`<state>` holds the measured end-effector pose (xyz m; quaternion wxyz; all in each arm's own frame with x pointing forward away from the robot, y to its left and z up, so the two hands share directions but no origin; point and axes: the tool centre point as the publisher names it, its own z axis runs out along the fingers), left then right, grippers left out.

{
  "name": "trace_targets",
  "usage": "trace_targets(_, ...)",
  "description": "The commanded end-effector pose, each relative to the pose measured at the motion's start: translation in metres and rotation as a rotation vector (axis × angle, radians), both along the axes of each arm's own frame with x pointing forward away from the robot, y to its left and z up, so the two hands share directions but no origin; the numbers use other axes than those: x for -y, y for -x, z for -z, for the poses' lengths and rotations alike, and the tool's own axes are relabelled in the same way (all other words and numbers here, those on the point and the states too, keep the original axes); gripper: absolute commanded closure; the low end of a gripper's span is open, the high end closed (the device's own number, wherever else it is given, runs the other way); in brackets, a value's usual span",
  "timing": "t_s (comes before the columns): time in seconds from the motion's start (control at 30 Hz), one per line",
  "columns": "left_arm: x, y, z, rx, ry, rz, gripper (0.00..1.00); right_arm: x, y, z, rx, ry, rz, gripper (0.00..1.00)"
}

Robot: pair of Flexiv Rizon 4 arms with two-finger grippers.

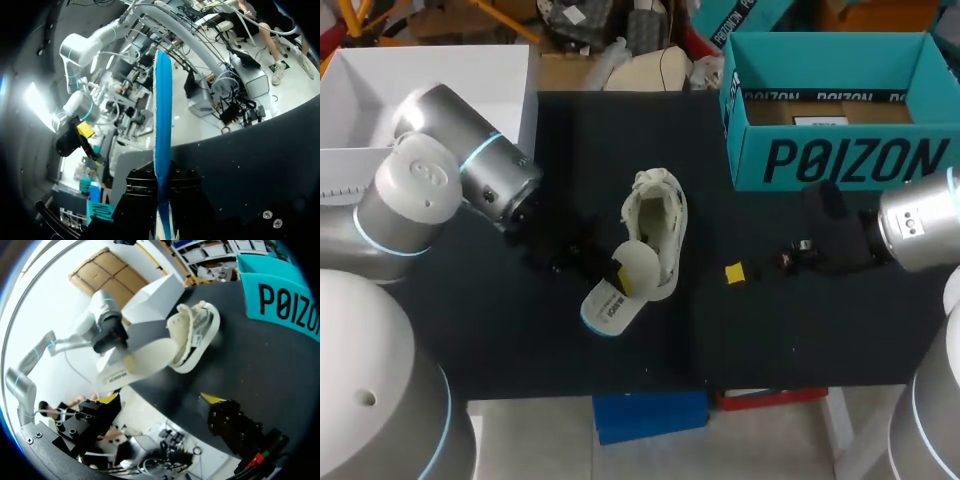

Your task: Take the shoe out of the shoebox, open the shoe tongue, remove and reinsert the insole, then place the shoe into the shoebox

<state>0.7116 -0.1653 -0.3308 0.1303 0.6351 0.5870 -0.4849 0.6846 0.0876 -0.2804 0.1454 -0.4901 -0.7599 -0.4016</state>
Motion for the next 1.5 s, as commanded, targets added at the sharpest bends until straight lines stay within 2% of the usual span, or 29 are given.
trace_targets(0.03, 0.012, -0.02, 0.011, 0.001, -0.036, 0.033, 1.0, -0.001, 0.0, 0.0, -0.001, 0.002, 0.001, 0.0)
trace_targets(0.27, 0.015, -0.047, 0.02, 0.002, -0.033, 0.036, 1.0, -0.001, 0.0, 0.0, -0.001, 0.002, 0.001, 0.0)
trace_targets(0.37, 0.018, -0.059, 0.024, -0.025, 0.022, 0.035, 1.0, -0.001, 0.0, 0.0, -0.001, 0.002, 0.001, 0.0)
trace_targets(0.67, 0.028, -0.092, 0.043, -0.026, 0.002, 0.037, 1.0, -0.001, 0.0, 0.0, -0.001, 0.002, 0.001, 0.0)
trace_targets(1.0, 0.045, -0.116, 0.048, 0.019, 0.003, -0.001, 1.0, -0.001, 0.0, 0.0, -0.001, 0.002, 0.001, 0.0)
trace_targets(1.17, 0.049, -0.123, 0.049, 0.046, -0.019, -0.036, 1.0, -0.001, 0.0, 0.0, -0.001, 0.002, 0.001, 0.0)
trace_targets(1.2, 0.05, -0.123, 0.049, 0.052, -0.023, -0.04, 0.88, -0.001, 0.0, 0.0, -0.001, 0.002, 0.001, 0.0)
trace_targets(1.23, 0.05, -0.123, 0.049, 0.054, -0.023, -0.043, 0.63, -0.001, 0.0, 0.0, -0.001, 0.002, 0.001, 0.0)
trace_targets(1.27, 0.051, -0.123, 0.047, 0.053, -0.024, -0.042, 0.52, -0.001, 0.0, 0.0, -0.001, 0.002, 0.001, 0.0)
trace_targets(1.3, 0.051, -0.123, 0.045, 0.053, -0.024, -0.042, 0.5, -0.001, 0.0, 0.0, -0.001, 0.002, 0.001, 0.0)
trace_targets(1.37, 0.051, -0.121, 0.04, 0.056, -0.022, -0.042, 0.29, -0.001, 0.0, 0.0, -0.001, 0.002, 0.001, 0.0)
trace_targets(1.4, 0.05, -0.12, 0.037, 0.057, -0.021, -0.042, 0.26, -0.001, 0.0, 0.0, -0.001, 0.002, 0.001, 0.0)
trace_targets(1.5, 0.046, -0.115, 0.029, 0.061, -0.014, -0.038, 0.29, -0.001, 0.0, 0.0, -0.001, 0.002, 0.001, 0.0)
